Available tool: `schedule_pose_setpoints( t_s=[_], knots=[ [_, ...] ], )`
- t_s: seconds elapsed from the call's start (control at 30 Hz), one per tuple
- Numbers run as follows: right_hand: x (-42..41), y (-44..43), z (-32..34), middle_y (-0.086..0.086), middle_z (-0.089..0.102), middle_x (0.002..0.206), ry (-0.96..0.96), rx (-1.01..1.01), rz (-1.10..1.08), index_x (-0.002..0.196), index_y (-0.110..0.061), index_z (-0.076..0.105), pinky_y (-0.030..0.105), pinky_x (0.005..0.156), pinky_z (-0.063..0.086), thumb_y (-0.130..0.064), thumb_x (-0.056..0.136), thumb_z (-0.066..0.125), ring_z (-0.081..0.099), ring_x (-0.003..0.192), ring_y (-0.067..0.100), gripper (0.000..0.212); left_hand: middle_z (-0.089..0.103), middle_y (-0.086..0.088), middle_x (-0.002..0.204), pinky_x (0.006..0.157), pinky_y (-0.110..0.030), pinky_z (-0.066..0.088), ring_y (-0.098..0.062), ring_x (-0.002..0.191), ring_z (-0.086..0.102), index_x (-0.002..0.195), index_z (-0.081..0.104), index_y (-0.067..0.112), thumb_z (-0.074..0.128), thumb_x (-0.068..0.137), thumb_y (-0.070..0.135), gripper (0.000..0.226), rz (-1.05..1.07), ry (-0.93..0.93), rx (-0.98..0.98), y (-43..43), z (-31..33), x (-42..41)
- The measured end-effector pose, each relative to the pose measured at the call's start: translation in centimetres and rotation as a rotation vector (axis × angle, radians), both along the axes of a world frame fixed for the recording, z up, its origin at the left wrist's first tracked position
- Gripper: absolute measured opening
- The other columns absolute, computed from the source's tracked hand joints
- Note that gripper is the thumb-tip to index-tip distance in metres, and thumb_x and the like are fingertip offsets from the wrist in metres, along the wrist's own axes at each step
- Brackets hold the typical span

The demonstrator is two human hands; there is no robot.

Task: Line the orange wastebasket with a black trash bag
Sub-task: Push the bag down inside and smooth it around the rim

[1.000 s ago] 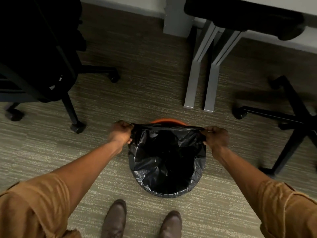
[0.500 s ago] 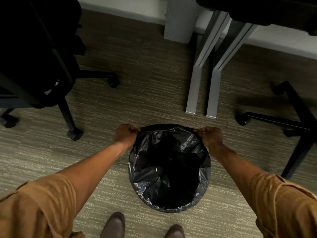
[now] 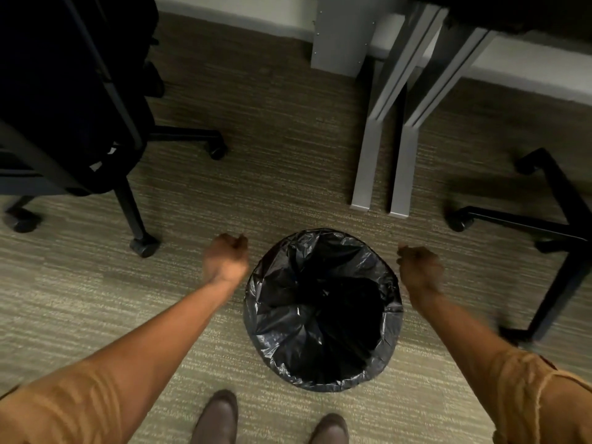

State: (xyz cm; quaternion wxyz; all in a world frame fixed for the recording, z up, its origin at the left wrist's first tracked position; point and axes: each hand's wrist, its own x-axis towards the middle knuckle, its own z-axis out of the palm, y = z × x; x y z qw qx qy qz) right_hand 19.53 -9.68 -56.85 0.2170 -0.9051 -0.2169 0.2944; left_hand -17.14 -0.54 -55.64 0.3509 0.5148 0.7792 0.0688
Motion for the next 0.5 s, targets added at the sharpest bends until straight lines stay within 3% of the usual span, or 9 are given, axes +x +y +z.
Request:
schedule_pose_setpoints(
  t_s=[0.07,0.13,0.2,0.27,0.33,0.4,0.5],
  knots=[
    [-1.1,-1.3,1.7,0.018,0.08,0.102,-0.209,0.072,0.165,0.1,-0.011,0.074,0.036,0.073,0.048,-0.044,0.107,0.058,0.072,0.087,0.035,0.037,0.075,-0.008,0.07,0.048,-0.024,0.037,-0.022,0.056,0.067,0.074,0.066,0.016,0.047,0.104,0.072,0.067,0.034,-0.017,0.068,-0.9,2.2,0.9],
    [-2.8,-3.2,3.4,0.006,0.076,0.096,-0.272,0.141,0.263,0.095,-0.028,0.065,0.031,0.064,0.042,-0.058,0.104,0.055,0.063,0.072,0.022,0.033,0.073,-0.001,0.071,0.052,-0.024,0.042,-0.023,0.063,0.072,0.082,0.066,0.02,0.048,0.091,0.089,0.072,0.04,-0.016,0.04,-2.3,4.1,2.0],
    [-4.6,-5.0,4.4,0.0,0.071,0.104,-0.259,0.134,0.291,0.104,-0.033,0.063,0.031,0.066,0.05,-0.073,0.096,0.058,0.066,0.082,0.019,0.041,0.075,-0.002,0.082,0.057,-0.026,0.049,-0.024,0.074,0.075,0.096,0.065,0.02,0.059,0.077,0.096,0.078,-0.01,-0.019,-0.06,-3.8,5.1,3.1],
    [-6.1,-6.3,4.4,0.006,0.07,0.118,-0.234,0.053,0.274,0.119,-0.027,0.064,0.04,0.074,0.058,-0.075,0.087,0.069,0.071,0.099,0.03,0.058,0.079,-0.008,0.1,0.061,-0.03,0.053,-0.03,0.088,0.078,0.115,0.067,0.017,0.076,0.072,0.087,0.083,-0.073,-0.006,-0.138,-5.2,5.3,3.9],
    [-6.5,-6.8,3.9,0.012,0.071,0.123,-0.18,0.01,0.275,0.127,-0.023,0.063,0.038,0.075,0.055,-0.062,0.083,0.082,0.072,0.105,0.037,0.062,0.08,-0.013,0.116,0.072,-0.036,0.061,-0.035,0.102,0.078,0.128,0.068,0.011,0.088,0.077,0.067,0.078,-0.104,0.003,-0.171,-5.9,4.6,4.0],
    [-6.2,-6.9,3.5,0.014,0.075,0.123,-0.072,-0.002,0.277,0.132,-0.023,0.06,0.033,0.075,0.049,-0.04,0.083,0.088,0.073,0.106,0.038,0.059,0.079,-0.017,0.119,0.086,-0.045,0.067,-0.039,0.108,0.078,0.125,0.068,0.006,0.09,0.086,0.045,0.059,-0.104,-0.01,-0.192,-5.9,3.8,3.6],
    [-5.5,-6.7,2.7,0.009,0.078,0.123,0.063,-0.012,0.303,0.138,-0.022,0.058,0.029,0.08,0.047,-0.024,0.078,0.093,0.073,0.114,0.036,0.07,0.079,-0.017,0.118,0.09,-0.049,0.068,-0.039,0.105,0.079,0.127,0.07,0.005,0.085,0.094,0.022,0.04,-0.093,-0.057,-0.172,-6.0,2.7,2.4]
  ],
)
